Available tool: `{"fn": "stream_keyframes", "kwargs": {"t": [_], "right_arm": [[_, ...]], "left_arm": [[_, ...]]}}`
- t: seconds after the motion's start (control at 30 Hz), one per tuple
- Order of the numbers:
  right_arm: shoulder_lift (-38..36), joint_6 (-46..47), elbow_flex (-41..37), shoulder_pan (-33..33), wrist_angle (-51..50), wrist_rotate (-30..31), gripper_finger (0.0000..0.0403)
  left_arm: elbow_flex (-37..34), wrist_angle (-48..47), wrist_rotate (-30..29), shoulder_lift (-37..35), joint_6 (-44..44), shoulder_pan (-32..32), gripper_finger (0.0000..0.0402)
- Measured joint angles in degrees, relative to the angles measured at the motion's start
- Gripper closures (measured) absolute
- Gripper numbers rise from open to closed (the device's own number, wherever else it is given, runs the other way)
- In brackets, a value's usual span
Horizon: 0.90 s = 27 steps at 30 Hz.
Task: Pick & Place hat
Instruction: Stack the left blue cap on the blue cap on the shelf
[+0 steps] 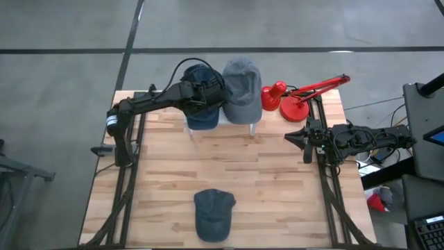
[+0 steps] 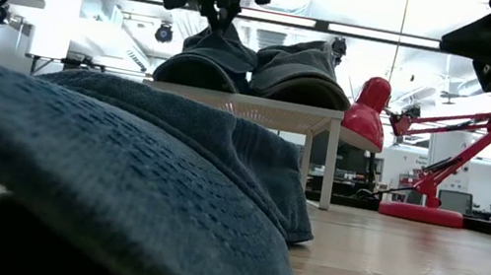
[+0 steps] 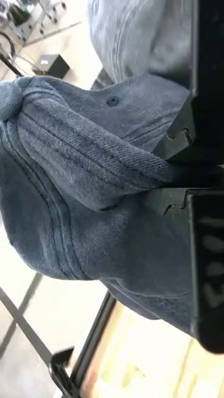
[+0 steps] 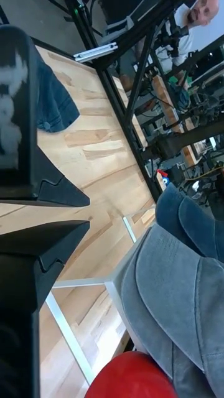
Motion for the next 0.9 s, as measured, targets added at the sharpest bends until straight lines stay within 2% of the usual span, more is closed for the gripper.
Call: {"fn": "stream_keyframes", "kwargs": {"t": [0.17,0.43,0.73,0.9], "right_arm": [[0.0,0.0,0.0,0.0,0.0,0.0,0.0359],[0.0,0.0,0.0,0.0,0.0,0.0,0.0359],[0.0,0.0,0.0,0.0,0.0,0.0,0.0359],[0.0,0.0,0.0,0.0,0.0,0.0,0.0359]], "left_arm": [[0.8,1.1,-0.6,-0.3,2.2,0.0,0.038],[6.0,0.4,-2.3,-0.4,6.7,0.0,0.0381],[11.3,-6.7,-3.6,-0.5,7.2,-0.7,0.0383],[13.6,-13.1,-3.5,-0.5,3.4,-2.3,0.0383]]}}
